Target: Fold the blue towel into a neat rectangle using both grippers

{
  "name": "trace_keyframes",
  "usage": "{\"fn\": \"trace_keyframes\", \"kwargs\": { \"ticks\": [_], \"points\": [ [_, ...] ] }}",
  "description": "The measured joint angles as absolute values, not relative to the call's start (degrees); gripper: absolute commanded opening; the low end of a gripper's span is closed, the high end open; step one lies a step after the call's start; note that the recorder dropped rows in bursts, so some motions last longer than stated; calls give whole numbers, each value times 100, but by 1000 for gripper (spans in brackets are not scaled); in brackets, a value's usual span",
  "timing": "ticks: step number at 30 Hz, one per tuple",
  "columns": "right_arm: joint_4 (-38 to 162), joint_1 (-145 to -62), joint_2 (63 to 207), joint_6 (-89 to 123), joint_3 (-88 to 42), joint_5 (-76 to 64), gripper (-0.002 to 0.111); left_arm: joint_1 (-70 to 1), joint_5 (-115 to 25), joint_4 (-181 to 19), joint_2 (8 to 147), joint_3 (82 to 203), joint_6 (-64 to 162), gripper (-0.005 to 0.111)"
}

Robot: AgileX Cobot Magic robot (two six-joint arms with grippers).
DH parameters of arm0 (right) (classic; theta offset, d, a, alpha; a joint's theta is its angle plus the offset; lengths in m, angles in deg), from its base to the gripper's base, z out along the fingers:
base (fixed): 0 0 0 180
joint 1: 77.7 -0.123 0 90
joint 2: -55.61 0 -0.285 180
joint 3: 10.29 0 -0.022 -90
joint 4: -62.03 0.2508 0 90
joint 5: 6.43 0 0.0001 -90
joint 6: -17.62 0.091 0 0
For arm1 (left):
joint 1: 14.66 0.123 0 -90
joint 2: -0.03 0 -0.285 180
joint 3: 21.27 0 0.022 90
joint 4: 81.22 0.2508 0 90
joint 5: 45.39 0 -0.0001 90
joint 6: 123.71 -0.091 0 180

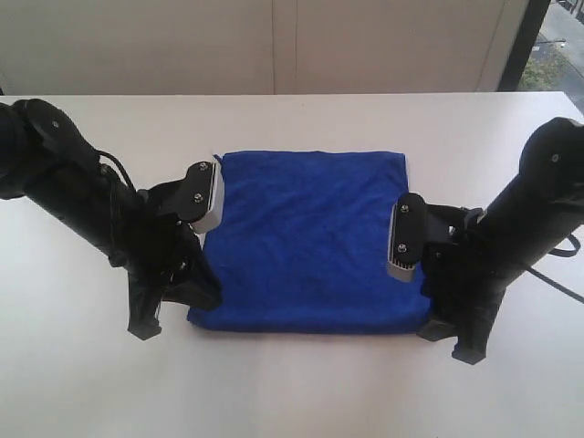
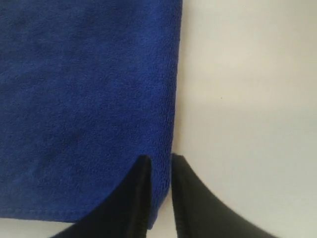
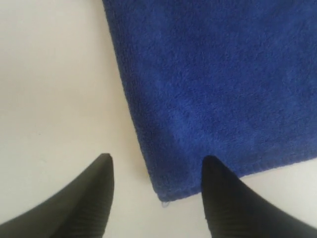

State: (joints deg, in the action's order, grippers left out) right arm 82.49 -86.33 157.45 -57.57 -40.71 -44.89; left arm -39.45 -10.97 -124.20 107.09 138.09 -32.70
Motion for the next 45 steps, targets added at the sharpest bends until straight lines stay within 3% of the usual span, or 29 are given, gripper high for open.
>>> {"fn": "trace_keyframes", "kwargs": {
  "ticks": [4, 45],
  "points": [
    [8270, -8633, 15819, -5927, -4071, -4479, 52, -3945, -1113, -12456, 10883, 13787, -3370, 40],
    [8270, -8633, 16004, -5994, -4283, -3901, 52, -3945, -1486, -11898, 11321, 13787, -3381, 40]
  ]
}}
